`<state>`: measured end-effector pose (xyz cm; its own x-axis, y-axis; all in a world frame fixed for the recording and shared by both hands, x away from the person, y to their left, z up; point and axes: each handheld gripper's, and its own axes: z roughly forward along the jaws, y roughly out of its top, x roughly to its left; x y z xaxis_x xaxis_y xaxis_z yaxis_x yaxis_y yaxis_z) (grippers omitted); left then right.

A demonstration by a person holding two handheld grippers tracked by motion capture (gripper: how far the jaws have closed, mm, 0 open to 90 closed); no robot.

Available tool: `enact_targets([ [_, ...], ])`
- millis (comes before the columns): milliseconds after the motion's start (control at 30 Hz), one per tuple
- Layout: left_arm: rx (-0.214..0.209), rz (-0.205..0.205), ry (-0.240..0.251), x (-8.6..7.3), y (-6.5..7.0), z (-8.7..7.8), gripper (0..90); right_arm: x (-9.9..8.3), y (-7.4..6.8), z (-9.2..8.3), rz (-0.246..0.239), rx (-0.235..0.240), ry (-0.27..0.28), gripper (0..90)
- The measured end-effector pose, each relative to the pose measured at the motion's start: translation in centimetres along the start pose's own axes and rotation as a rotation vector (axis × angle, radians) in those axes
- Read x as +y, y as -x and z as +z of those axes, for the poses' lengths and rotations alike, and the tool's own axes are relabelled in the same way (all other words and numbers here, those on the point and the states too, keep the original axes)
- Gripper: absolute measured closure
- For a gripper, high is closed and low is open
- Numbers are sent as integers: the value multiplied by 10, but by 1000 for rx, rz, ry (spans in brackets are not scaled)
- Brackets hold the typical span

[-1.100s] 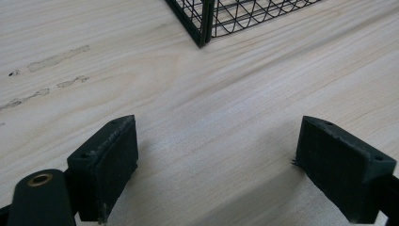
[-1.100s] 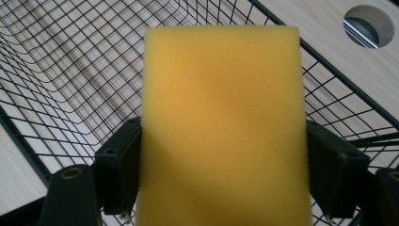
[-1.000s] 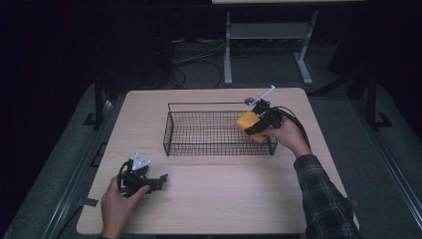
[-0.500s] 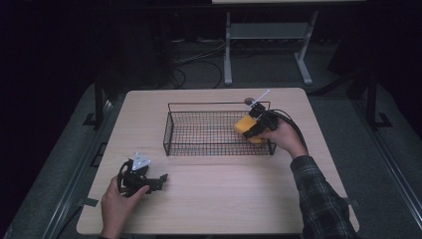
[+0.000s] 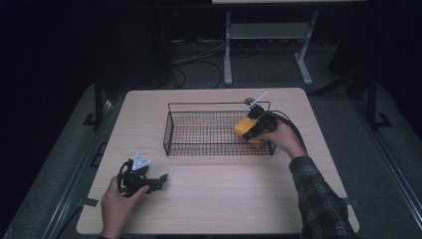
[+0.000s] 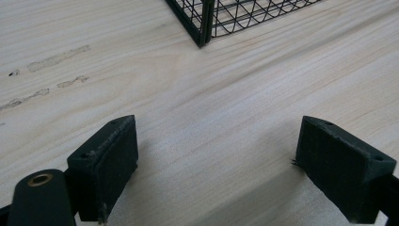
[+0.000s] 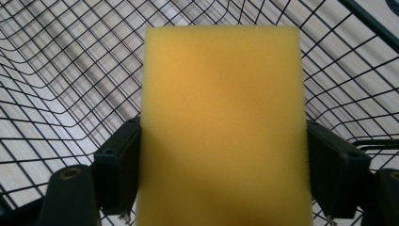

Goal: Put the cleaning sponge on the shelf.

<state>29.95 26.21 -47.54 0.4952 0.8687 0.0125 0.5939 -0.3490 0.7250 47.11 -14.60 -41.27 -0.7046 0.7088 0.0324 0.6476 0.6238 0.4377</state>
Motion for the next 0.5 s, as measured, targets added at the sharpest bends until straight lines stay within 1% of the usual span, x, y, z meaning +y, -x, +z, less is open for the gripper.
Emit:
enact_targets([
  [500, 0, -1, 0, 0, 0, 0, 126, -2, 1, 6, 7, 1, -17, 219],
])
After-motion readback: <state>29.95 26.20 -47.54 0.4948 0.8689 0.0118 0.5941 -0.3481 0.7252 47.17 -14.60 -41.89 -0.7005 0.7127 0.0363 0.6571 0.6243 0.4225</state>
